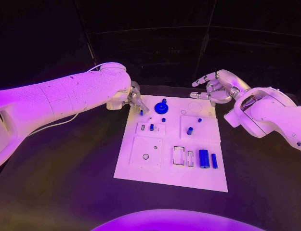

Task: Assemble the parts on the task board

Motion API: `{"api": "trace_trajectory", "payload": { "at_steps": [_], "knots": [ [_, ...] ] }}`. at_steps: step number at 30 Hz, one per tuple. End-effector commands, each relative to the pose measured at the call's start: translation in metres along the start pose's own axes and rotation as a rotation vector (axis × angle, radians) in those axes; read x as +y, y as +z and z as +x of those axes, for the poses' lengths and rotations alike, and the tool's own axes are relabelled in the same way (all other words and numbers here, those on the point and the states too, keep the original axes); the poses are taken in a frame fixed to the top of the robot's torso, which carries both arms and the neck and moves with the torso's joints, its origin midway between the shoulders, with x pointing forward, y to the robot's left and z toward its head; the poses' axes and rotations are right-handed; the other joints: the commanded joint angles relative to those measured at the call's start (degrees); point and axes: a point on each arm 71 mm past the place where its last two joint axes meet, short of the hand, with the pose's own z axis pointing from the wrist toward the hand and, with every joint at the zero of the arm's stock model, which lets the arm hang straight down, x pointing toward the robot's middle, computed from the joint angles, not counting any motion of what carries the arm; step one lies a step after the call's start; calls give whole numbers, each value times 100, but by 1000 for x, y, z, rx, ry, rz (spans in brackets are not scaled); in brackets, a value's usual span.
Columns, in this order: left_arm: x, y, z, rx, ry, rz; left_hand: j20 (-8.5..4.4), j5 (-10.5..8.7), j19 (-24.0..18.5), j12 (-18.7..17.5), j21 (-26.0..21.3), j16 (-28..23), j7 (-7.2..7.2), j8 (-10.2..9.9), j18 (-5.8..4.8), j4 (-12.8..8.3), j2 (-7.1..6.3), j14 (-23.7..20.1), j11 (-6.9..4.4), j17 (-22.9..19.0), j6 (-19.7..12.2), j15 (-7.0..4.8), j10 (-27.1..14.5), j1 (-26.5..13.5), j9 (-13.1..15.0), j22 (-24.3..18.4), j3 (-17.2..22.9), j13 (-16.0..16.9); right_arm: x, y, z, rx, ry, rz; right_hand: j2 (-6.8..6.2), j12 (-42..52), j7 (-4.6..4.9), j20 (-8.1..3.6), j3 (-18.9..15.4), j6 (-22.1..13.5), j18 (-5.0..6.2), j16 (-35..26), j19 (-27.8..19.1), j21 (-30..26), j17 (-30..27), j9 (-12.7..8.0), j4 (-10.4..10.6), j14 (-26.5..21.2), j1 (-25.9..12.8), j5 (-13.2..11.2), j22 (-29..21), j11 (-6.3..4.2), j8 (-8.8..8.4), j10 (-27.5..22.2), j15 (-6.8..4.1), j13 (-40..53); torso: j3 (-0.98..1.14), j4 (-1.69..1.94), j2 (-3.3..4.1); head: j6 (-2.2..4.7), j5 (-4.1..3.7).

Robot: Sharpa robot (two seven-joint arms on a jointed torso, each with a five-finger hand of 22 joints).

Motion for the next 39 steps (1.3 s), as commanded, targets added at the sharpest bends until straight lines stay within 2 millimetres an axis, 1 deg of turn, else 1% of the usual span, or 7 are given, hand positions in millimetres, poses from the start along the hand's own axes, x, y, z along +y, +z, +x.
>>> {"api": "trace_trajectory", "payload": {
  "at_steps": [1,8,13,22,32,37,39],
  "knots": [
    [-1,1,1,16,14,8,2,20,11,22,11,18,-16,49,-1,-19,27,605,-41,1509,72,-9,19,124,-12,13,-39,8,2,1,-1,-4,3,-11,51,-3,3,-2,-22,-45,70,-29,-46,-18,370,0,7,342,12,20,-5,-1,-6,-23,-21,2,-2,1,-3,-7,3],
    [-1,2,2,19,16,4,-9,20,11,22,10,18,-27,63,-1,-87,131,605,-52,1509,98,-19,24,261,-24,16,-21,6,2,1,0,-3,3,-12,51,-3,3,-2,-22,-45,70,-29,-46,-18,370,0,7,342,12,20,-5,-1,-6,-23,-21,2,-2,1,0,-8,-4],
    [-1,3,3,25,19,1,-11,20,12,19,11,18,-28,65,-2,-101,150,605,-53,1509,100,-21,23,285,-28,19,-21,1,2,1,0,-2,3,-13,51,-3,3,-2,-22,-45,70,-29,-46,-18,370,0,7,342,12,20,-5,-1,-6,-23,-21,2,0,-2,1,-8,-4],
    [-3,4,4,34,4,7,-19,21,14,13,14,18,-31,69,-4,-227,315,605,-59,1509,106,-27,25,493,-50,29,49,-7,3,1,0,-1,6,-13,68,11,3,-2,-24,-44,70,-30,-43,-20,371,1,10,343,11,26,-5,-1,-3,-8,-22,20,2,1,0,-11,-12],
    [-3,5,3,35,-39,25,-38,24,17,-15,18,18,-74,34,-5,-634,740,605,-102,1509,55,-53,16,1096,-102,44,509,-26,3,2,1,2,8,-13,72,14,2,-2,-24,-43,70,-30,-41,-20,370,1,10,343,13,29,-4,-2,-2,-4,-22,23,1,1,0,-21,-15],
    [-3,5,3,32,-67,44,-60,29,9,-90,2,18,-96,23,-1,-1033,945,605,-131,1509,-7,-79,-34,1525,-118,29,987,-85,3,2,1,4,8,-9,86,18,0,-3,-24,-36,69,-30,-38,-21,372,3,6,344,22,48,-4,-4,5,2,-23,26,1,5,0,-33,-8],
    [-3,5,3,29,-76,49,-63,27,6,-139,-3,18,-63,48,-2,-1163,939,605,-92,1509,-27,-59,-54,1517,-104,27,1208,-129,3,2,1,5,8,-8,91,20,-2,-4,-27,-32,70,-31,-36,-24,373,4,2,345,29,64,-7,-5,10,4,-25,27,2,8,1,-38,-7]
  ]
}}
